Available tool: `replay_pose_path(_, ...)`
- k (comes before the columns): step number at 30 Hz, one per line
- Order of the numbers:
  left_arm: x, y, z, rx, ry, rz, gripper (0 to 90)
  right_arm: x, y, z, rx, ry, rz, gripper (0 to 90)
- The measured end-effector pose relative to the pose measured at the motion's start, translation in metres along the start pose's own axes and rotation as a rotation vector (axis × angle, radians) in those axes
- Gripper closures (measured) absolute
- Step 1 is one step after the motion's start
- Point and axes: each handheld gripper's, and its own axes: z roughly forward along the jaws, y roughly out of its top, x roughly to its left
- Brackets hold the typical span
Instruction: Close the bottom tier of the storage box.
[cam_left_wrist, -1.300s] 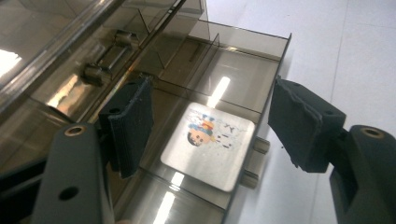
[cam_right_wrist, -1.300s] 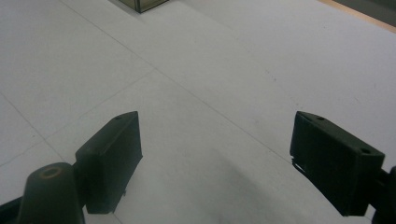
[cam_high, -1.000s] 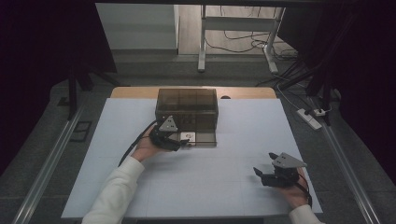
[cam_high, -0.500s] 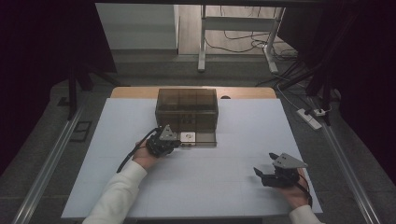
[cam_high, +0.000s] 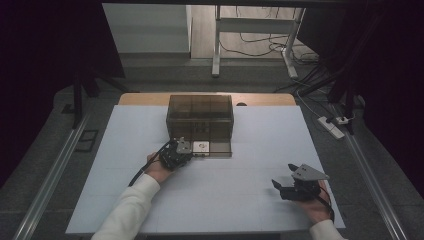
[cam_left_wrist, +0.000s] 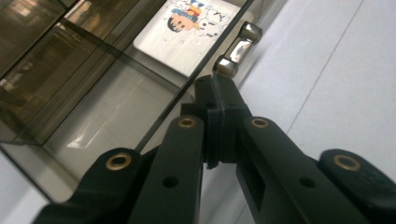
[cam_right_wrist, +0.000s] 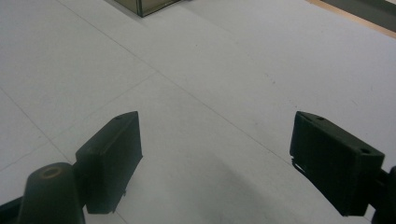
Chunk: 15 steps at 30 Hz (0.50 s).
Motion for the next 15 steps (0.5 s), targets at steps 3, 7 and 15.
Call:
replay_pose_path(3,0.0,0.002,0.003,-0.002,0.018,-0.006,88.9,0.0,0.0,0.001,0.002,0.0,-0.002,16.2)
replay_pose_path(7,0.002,0.005,0.004,-0.013,0.028,-0.019,88.9,0.0,0.0,0.001,0.001,0.001,-0.003,16.2)
replay_pose_path(15,0.007,0.014,0.011,-0.025,0.049,-0.038,88.9,0.0,0.0,0.001,0.001,0.0,-0.001,16.2)
